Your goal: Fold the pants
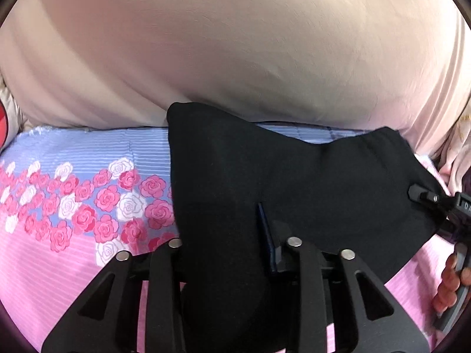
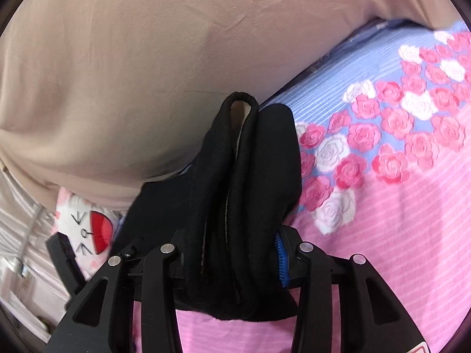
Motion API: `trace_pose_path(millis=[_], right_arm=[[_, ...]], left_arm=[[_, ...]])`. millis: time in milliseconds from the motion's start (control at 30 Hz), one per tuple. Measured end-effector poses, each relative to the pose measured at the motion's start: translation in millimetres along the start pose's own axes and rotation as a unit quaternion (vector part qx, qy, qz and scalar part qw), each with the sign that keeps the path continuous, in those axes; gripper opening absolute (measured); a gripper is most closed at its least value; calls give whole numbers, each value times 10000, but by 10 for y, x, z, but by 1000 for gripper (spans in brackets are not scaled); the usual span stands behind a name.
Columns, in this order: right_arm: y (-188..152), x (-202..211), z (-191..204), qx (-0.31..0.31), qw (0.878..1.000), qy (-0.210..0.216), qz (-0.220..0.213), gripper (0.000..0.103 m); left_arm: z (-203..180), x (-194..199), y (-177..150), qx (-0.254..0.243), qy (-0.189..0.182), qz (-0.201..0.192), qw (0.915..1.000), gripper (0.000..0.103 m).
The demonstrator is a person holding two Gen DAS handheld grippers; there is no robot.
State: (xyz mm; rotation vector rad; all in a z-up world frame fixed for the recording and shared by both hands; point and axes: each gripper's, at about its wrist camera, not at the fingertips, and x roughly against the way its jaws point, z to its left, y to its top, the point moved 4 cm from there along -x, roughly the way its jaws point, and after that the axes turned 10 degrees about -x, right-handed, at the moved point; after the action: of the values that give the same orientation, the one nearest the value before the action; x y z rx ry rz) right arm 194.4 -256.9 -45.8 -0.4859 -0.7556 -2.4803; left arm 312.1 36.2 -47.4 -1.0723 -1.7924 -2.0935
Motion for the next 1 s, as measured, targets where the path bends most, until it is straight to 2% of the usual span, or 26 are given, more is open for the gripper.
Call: trace_pose_path(millis=[100,167,233,267,300,333,400,433,467,533,567,633,700,733,767,800,833,867,900,1000], right_arm=[[-49,163,75,-225,9991,355,70,37],[-112,209,45,-152,9997,181,58,38],[-157,124,-91,-253,9994,-211,137,49],[-181,41,-230,-358,9979,-485,255,48],[-174,62,-226,-361,9981,-442,238,57],[-162,132,-188,-429,9973,-515,292,58],[-150,377,-114,-321,9974,-651,29,58],[-160,577,-54,-148,9971,-701,-271,58],[-179,763,20,88,9954,-788,-542,55],[-273,929,297,826,9900,-917,-677,14],[-305,915,419,1039,9880,-960,-623,8],[-395,756,659,1363,9855,-920,-412,6],[-449,478,764,1644,9808,-1023,-225,5],[-453,286,715,1721,9760,-1328,-143,5],[-453,130,595,1685,9712,-1681,-112,0],[-435,25,413,1536,9696,-1903,-16,0],[-441,10,279,1353,9741,-1808,64,0],[-420,65,227,1108,9819,-1535,14,0],[-420,116,251,1007,9834,-1508,97,0],[-477,471,547,1219,9843,-1257,-242,2]], left_arm=[[35,126,54,178,-208,-12,9996,26],[51,115,1,276,-324,192,9989,29],[20,-9,-100,295,-223,409,9985,39],[34,-73,-168,260,13,450,9986,55],[53,-68,-200,265,210,431,9985,64],[75,6,-199,336,241,401,9983,67],[141,226,-200,457,289,431,9976,76],[193,409,-198,504,496,418,9966,79],[226,536,-193,517,664,380,9957,86],[245,797,-148,552,935,276,9937,89],[199,887,-94,563,1006,215,9931,89],[9,874,40,445,891,95,9950,91],[-181,659,91,194,873,184,9958,97],[-221,473,58,129,1064,404,9934,97],[-218,313,-2,98,1205,643,9906,96],[-196,57,-118,60,1272,1064,9861,97],[-174,-71,-209,113,1205,1237,9849,98],[-118,-76,-256,398,1095,1043,9877,98],[-101,-10,-254,471,1150,943,9878,98],[-205,291,-178,77,1543,823,9846,96]])
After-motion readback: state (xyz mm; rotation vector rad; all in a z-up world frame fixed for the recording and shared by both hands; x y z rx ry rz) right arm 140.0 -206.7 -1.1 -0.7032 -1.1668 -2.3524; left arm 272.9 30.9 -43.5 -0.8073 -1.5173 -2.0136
